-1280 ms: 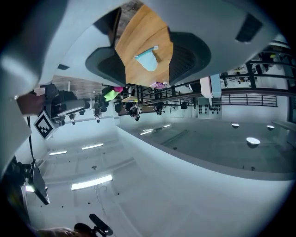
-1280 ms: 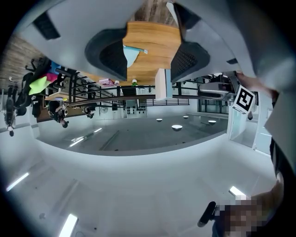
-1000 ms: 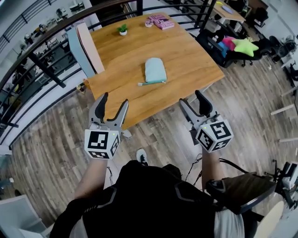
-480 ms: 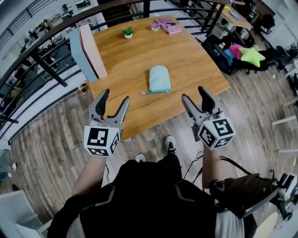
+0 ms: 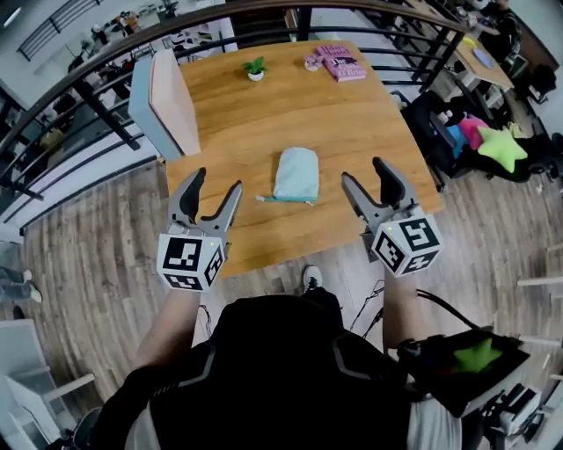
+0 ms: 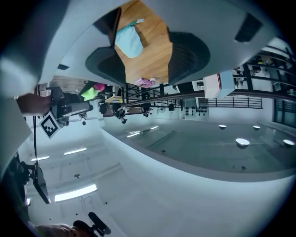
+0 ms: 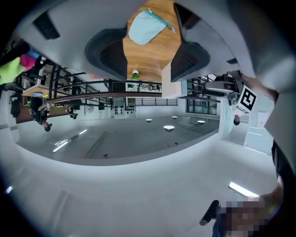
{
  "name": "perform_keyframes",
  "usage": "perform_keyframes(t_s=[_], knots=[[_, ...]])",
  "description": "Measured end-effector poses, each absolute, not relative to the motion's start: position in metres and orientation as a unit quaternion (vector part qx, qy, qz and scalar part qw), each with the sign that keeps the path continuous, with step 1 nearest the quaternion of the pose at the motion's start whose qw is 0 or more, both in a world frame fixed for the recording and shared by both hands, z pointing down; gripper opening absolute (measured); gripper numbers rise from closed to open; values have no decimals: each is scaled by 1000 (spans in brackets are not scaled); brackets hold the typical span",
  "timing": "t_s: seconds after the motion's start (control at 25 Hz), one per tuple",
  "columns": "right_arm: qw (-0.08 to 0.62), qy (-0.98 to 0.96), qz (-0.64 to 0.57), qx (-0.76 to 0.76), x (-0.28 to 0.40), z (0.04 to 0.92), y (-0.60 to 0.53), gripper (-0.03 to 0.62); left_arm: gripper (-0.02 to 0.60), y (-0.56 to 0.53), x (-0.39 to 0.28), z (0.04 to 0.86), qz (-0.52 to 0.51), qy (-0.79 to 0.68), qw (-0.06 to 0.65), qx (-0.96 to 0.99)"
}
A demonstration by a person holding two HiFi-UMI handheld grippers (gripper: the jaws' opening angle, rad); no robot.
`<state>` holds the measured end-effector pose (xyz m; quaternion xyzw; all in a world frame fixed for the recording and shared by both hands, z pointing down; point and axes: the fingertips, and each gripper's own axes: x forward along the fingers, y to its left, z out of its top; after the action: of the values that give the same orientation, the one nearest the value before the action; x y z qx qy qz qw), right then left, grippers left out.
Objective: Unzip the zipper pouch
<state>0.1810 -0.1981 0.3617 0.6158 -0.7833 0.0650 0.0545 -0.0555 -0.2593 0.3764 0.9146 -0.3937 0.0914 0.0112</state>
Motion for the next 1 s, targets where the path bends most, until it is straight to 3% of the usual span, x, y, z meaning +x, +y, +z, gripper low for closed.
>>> perform_keyframes(t_s=[0.36, 0.6, 1.0], knots=[[78, -838, 81, 534, 226, 387, -257, 302, 298, -273, -10, 387, 119, -448, 24, 886], [110, -883, 73, 450, 218, 440, -280, 279, 298, -256, 6, 415, 140, -456, 36, 878], [201, -923, 100, 312, 174, 578, -292, 242, 298, -235, 12, 518, 206, -457, 137, 854]])
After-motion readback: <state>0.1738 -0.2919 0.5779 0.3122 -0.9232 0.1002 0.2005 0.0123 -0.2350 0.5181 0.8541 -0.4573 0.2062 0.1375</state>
